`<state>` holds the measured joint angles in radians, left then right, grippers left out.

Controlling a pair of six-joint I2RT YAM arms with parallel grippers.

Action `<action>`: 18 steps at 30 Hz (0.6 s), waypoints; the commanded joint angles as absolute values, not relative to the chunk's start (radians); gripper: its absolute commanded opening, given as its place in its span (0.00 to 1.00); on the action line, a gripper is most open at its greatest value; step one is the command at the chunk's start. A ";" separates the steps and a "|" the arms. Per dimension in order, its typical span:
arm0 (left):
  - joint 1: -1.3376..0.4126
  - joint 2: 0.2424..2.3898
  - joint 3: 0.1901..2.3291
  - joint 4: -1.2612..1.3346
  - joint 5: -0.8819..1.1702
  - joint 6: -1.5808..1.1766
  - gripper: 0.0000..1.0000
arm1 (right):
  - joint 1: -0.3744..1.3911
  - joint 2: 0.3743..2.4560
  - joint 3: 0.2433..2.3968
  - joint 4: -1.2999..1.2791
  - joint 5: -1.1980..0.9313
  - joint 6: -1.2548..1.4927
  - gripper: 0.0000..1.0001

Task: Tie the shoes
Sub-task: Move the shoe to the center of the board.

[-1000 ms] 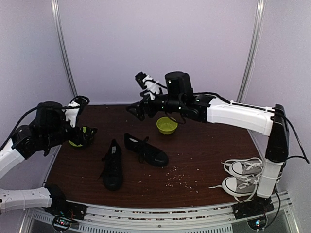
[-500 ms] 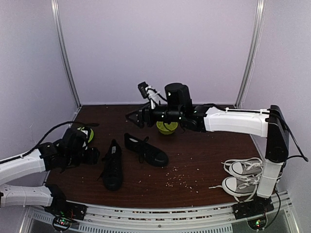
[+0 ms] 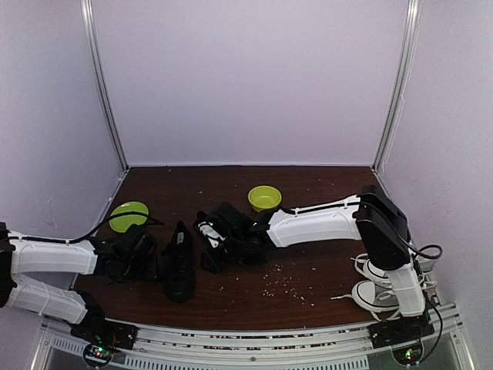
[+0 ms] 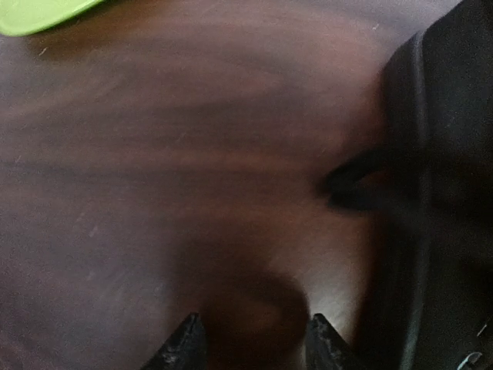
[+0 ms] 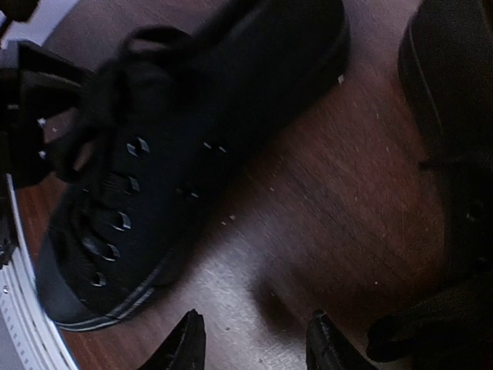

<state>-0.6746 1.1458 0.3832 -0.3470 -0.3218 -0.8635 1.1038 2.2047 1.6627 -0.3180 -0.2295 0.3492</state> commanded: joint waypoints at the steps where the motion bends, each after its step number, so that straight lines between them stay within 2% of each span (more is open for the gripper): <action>1: -0.665 1.286 0.442 -0.242 -0.226 -0.828 0.44 | 1.100 2.246 1.729 -0.374 -0.251 0.392 0.43; 12: -0.658 1.342 0.387 -0.148 -0.010 -0.833 0.44 | 1.095 2.350 1.865 -0.443 -0.327 0.408 0.42; 18: -0.740 1.357 0.385 -0.106 0.078 -0.888 0.44 | 1.101 2.319 1.795 -0.426 -0.443 0.446 0.41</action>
